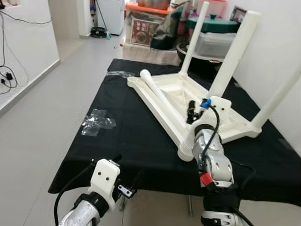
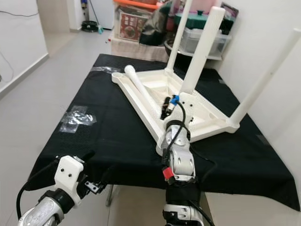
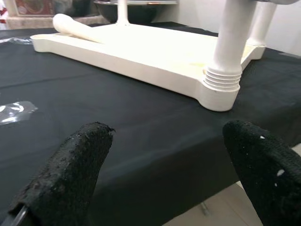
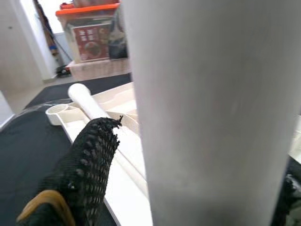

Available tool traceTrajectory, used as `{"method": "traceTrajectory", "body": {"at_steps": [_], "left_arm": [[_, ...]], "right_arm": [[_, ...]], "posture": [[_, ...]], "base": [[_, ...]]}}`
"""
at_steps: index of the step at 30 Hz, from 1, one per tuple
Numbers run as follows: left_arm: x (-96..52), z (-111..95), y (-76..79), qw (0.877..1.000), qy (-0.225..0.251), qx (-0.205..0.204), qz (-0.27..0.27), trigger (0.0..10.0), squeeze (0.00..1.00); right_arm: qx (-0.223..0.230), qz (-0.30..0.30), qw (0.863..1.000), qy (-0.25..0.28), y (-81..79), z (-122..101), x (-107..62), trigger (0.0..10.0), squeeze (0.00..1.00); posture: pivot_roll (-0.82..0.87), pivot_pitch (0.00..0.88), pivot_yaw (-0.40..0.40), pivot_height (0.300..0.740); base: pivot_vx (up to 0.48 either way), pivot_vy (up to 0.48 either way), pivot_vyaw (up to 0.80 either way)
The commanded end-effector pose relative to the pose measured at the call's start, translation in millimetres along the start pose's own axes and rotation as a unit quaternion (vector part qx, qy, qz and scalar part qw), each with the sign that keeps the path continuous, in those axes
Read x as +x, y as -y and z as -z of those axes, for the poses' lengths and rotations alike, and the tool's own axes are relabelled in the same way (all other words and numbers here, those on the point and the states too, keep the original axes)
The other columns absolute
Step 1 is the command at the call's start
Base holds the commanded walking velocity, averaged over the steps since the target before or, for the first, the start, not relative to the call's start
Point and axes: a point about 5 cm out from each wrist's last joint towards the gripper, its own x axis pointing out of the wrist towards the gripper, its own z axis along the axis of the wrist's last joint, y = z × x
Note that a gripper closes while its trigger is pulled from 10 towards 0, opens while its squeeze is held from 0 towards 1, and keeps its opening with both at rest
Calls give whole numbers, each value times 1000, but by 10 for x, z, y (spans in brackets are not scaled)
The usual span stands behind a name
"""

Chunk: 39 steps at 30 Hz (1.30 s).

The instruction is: Building children table

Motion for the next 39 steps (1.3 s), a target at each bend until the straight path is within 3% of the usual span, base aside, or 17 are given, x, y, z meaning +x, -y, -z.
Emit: {"method": "traceTrajectory", "body": {"at_steps": [1,2,5,8,10,12,15,17,19,20,21,24,27,28,36,37,39], "left_arm": [[6,33,24,1000,-6,-5,3,10000,0],[6,33,24,1000,-6,-5,3,10000,0],[23,37,32,1000,-5,-8,4,10000,0],[27,39,32,1000,-5,-9,5,10000,0],[39,44,33,1000,-5,-10,4,10000,0],[39,44,33,1000,-5,-10,4,10000,0],[41,47,36,1000,-4,-10,3,10000,0],[41,47,36,1000,-4,-10,3,10000,0],[35,50,38,1000,-5,-9,2,10000,0],[35,50,38,1000,-5,-9,2,10000,0],[32,50,40,1000,-5,-9,2,10000,0],[26,55,45,1000,-6,-9,2,10000,0],[22,57,50,1000,-6,-9,2,10000,0],[11,67,60,1000,-8,-9,3,10000,0],[13,78,61,1000,-9,-10,4,10000,0],[16,79,58,1000,-10,-10,5,10000,0],[16,79,58,1000,-10,-10,5,10000,0]], "right_arm": [[38,-35,999,2,-129,91,-44,10000,0],[38,-35,999,2,-129,91,-44,10000,0],[46,-233,971,7,65,-37,158,10000,0],[44,-280,959,-2,96,-42,168,10000,0],[32,-414,907,-72,112,37,92,10000,0],[32,-414,907,-72,112,37,92,10000,0],[5,-572,810,-130,126,18,10,10000,0],[5,-572,810,-130,126,18,10,10000,0],[-8,-624,770,-132,54,-43,39,10000,0],[-8,-624,770,-132,54,-43,39,10000,0],[-10,-646,753,-125,9,-79,70,10000,0],[-1,-667,737,-108,-77,-140,128,10000,0],[6,-672,733,-102,-109,-149,142,10000,0],[24,-656,749,-91,-155,-135,176,0,0],[29,-626,774,-88,-84,-24,141,0,0],[26,-599,793,-103,-52,29,150,0,0],[26,-599,793,-103,-52,29,150,0,0]], "posture": [[124,38,-138,740],[124,38,-138,740],[115,34,-138,740],[115,34,-138,740],[122,31,-144,740],[122,31,-144,740],[139,21,-156,740],[139,21,-156,740],[149,18,-156,740],[149,18,-156,740],[151,17,-158,740],[157,12,-160,740],[162,8,-162,740],[165,5,-163,740],[155,0,-158,740],[147,3,-153,740],[147,3,-153,740]], "base": [[0,0,0],[0,0,0],[0,0,0],[0,0,0],[0,0,0],[0,0,0],[0,0,0],[0,0,0],[0,0,0],[0,0,0],[0,0,0],[0,0,0],[0,0,0],[0,0,0],[0,0,0],[0,0,0],[0,0,0]]}}
